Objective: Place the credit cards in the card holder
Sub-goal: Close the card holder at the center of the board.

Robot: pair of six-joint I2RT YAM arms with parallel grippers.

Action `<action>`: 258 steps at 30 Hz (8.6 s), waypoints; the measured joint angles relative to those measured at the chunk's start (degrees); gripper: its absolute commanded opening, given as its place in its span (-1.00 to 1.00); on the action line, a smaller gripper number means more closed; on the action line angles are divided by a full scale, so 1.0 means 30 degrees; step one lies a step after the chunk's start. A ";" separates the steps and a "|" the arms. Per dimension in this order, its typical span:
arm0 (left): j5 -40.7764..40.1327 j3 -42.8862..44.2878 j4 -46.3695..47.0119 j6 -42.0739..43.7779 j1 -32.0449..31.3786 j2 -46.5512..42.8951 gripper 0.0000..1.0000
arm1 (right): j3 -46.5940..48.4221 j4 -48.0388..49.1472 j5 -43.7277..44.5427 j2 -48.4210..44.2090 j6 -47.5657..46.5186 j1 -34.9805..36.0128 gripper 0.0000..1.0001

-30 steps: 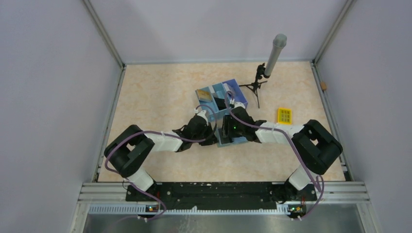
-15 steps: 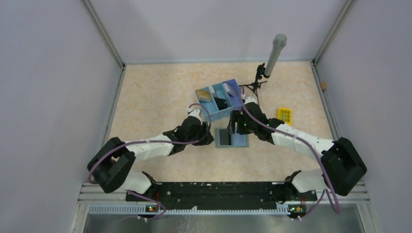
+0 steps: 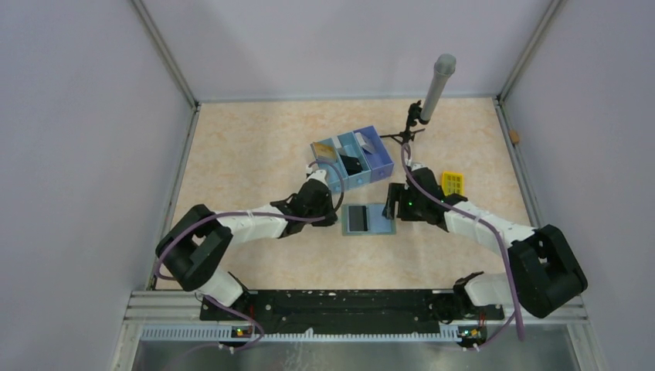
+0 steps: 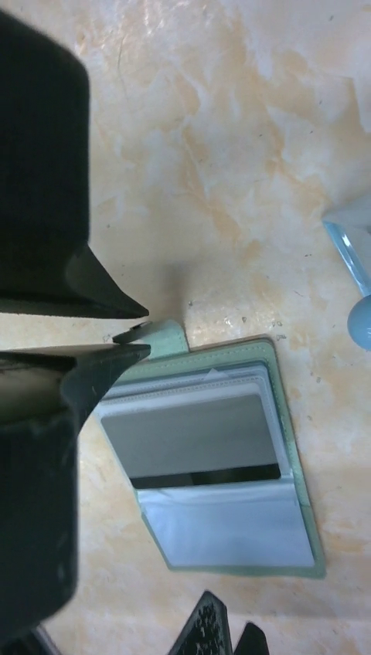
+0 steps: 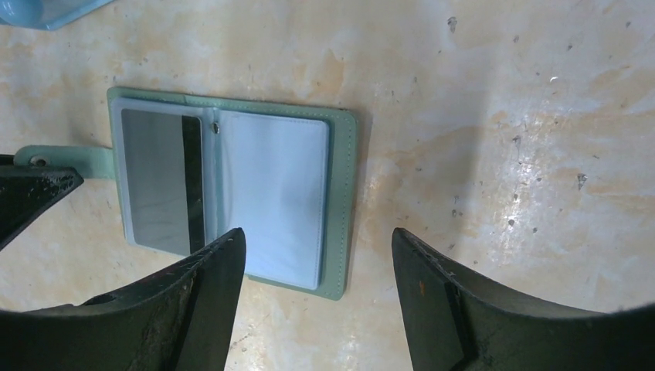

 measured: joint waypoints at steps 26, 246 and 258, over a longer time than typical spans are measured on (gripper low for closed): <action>0.4029 0.2368 -0.4728 0.2317 0.1268 -0.4779 -1.00 | -0.2412 0.3111 -0.1304 -0.0066 0.1042 -0.0087 0.23; 0.5654 -0.6462 -0.1188 -0.8823 0.5260 -1.8484 -1.00 | -0.1304 1.2335 1.3216 -0.4401 -1.7894 1.9285 0.20; 0.3031 -0.7096 0.1523 -0.0532 0.3213 -1.8892 -1.00 | -0.1129 0.7191 0.8735 -0.6295 0.1588 1.1366 0.09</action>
